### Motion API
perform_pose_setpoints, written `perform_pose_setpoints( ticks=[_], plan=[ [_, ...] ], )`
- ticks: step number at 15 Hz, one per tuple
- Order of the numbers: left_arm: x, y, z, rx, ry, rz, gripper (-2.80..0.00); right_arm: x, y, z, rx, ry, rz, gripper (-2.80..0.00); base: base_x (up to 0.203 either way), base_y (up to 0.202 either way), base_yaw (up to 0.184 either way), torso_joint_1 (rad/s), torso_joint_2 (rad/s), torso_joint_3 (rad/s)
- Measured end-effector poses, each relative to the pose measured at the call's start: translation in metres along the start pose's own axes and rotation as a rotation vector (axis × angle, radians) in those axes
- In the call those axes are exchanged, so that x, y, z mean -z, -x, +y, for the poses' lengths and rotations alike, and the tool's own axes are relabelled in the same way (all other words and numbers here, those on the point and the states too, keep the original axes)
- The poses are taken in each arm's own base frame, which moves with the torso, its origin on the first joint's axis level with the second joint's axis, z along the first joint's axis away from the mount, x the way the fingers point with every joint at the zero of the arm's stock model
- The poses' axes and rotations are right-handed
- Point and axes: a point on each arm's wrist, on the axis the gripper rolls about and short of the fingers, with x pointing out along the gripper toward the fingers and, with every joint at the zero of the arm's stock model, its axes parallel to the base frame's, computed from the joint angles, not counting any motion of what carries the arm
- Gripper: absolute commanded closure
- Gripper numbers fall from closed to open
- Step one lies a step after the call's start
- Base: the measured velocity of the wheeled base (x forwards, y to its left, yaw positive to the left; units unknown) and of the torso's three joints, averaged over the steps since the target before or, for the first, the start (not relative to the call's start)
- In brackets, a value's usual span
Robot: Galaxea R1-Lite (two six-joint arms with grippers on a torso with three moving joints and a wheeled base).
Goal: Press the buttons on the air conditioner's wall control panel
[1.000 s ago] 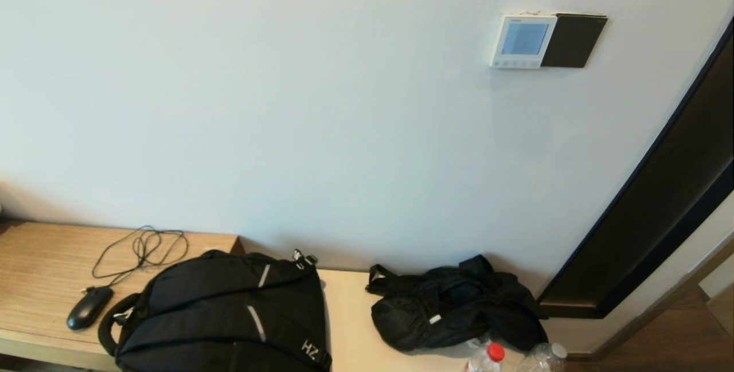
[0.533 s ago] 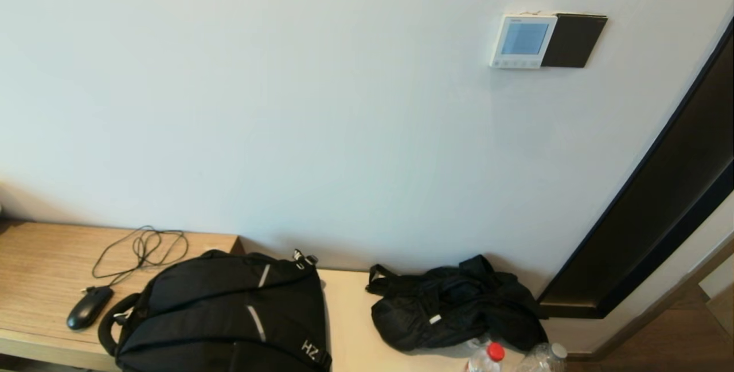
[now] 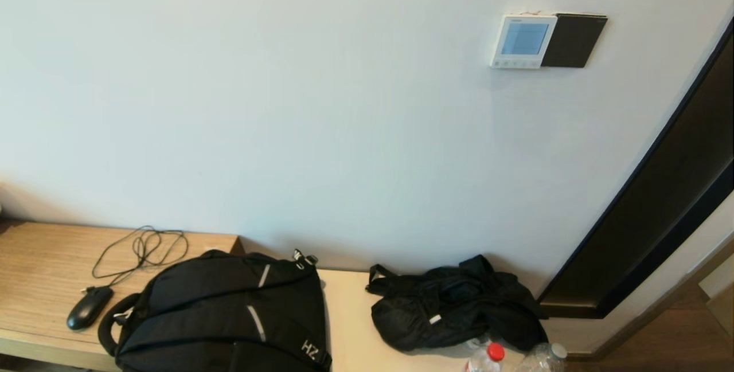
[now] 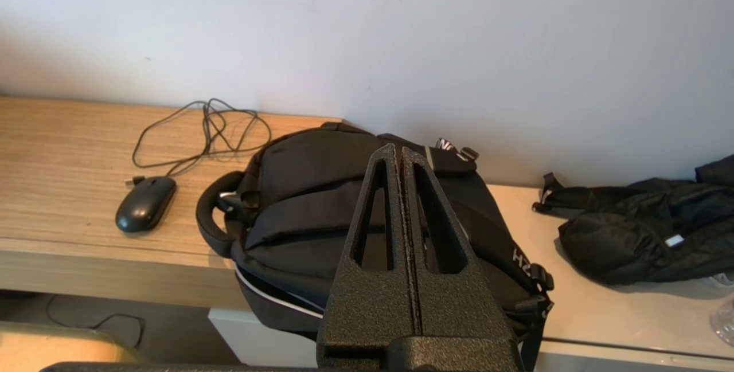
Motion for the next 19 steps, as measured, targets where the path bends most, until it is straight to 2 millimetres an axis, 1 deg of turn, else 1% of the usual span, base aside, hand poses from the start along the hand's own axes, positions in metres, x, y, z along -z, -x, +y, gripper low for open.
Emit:
perform_pose_setpoints(
  ticks=[19],
  plan=[
    [0.0000, 0.0000, 0.0000, 0.000, 0.000, 0.000, 0.00, 0.0000, -0.0001, 0.0000, 0.002, -0.006, -0.001, 0.00, 0.000, 0.000, 0.000, 0.000, 0.00, 0.000]
  ],
)
